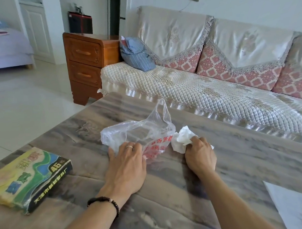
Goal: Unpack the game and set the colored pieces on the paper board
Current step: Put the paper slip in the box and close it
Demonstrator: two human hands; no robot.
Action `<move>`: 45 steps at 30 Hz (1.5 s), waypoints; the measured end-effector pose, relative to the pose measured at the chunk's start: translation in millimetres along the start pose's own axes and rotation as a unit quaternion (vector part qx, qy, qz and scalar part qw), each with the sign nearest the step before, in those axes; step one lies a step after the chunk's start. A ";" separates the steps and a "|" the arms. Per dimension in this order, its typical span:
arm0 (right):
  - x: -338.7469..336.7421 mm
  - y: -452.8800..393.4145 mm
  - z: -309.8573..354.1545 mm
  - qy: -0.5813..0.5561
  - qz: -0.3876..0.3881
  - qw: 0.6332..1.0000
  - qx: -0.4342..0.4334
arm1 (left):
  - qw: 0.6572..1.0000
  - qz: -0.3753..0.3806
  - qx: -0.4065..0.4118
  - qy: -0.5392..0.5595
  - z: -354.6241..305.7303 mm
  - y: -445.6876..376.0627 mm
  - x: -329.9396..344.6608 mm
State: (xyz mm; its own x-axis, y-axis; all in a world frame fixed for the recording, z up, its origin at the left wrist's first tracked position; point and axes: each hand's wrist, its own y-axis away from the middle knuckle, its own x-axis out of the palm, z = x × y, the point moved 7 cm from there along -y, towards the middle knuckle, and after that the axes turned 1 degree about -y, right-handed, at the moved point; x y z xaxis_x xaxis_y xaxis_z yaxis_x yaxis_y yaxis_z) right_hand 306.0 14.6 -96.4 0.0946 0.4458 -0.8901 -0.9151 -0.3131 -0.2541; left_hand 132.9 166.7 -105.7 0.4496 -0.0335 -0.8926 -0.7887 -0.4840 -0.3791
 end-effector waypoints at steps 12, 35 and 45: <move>-82.8 91.9 -28.7 -0.128 0.027 0.991 -0.016 | 0.997 -0.023 0.078 -0.004 -50.1 29.6 -85.7; -478.2 514.7 -308.2 -0.085 -0.312 0.919 0.226 | 0.772 0.331 0.282 0.464 -497.9 351.5 -163.7; -363.6 752.9 -417.3 -0.132 -0.233 0.844 0.466 | 0.513 0.745 0.029 0.426 -526.0 659.1 -56.5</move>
State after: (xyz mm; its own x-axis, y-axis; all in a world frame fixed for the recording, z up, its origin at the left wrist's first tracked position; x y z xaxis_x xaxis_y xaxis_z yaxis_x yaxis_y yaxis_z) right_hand -253.8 -733.2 -121.9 0.5511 0.5475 -0.6297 -0.7251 0.6876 -0.0368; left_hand -191.8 -610.3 -176.7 -0.6689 -0.7104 0.2189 -0.5232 0.6591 0.5403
